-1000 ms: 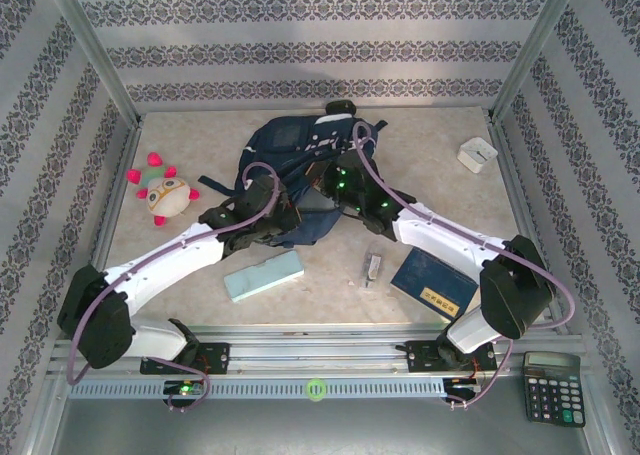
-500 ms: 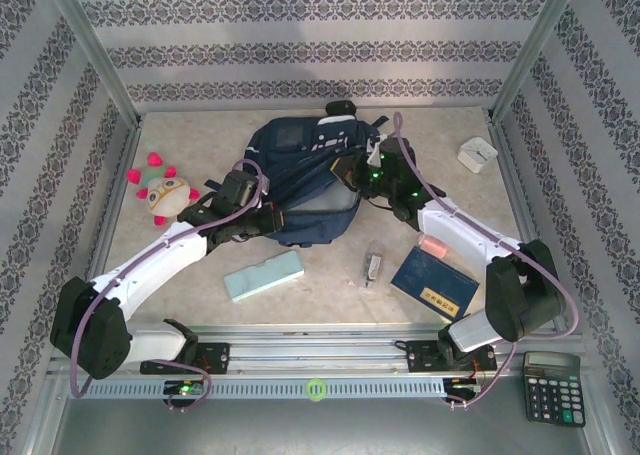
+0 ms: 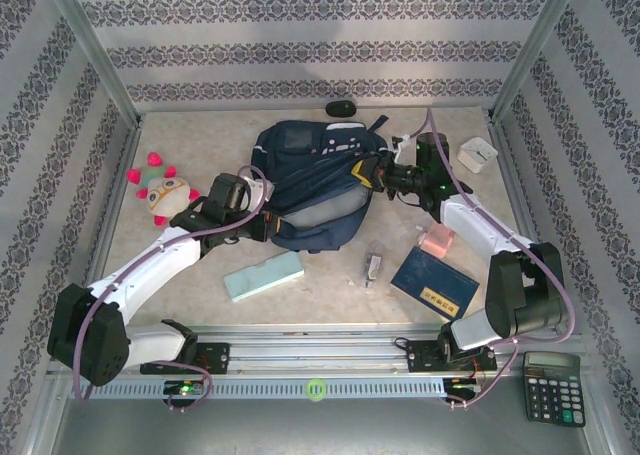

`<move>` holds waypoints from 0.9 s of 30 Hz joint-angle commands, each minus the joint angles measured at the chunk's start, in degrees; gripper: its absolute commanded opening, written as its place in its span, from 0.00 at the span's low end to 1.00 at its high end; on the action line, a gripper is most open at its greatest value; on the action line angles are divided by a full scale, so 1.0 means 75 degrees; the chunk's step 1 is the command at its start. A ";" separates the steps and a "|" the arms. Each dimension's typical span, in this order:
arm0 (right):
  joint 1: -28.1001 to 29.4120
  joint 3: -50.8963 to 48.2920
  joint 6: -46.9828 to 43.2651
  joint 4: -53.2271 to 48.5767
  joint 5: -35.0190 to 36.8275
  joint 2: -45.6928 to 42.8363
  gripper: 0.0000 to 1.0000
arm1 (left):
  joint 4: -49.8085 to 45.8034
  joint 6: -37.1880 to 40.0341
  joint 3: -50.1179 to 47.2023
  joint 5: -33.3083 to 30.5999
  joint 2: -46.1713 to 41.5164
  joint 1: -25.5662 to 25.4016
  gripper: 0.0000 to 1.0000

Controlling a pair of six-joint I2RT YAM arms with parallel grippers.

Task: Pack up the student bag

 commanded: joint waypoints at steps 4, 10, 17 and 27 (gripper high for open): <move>-0.0392 0.0152 -0.2095 -0.0635 -0.0341 -0.0492 0.30 | 0.0922 0.0394 -0.0222 0.1925 0.0443 0.0206 0.00; 0.0411 0.0532 -0.7098 -0.4154 0.2757 -0.2013 0.52 | 0.1185 0.0455 -0.0151 0.2398 0.0622 0.0030 0.00; 0.3024 0.0330 -1.1076 -0.4135 0.5583 -0.2446 0.59 | 0.1184 0.0575 0.0023 0.2710 0.0887 -0.0077 0.00; 0.3463 0.0834 -1.2130 -0.3823 0.3125 -0.0678 0.63 | 0.1257 0.1024 0.0058 0.2980 0.0837 -0.0320 0.00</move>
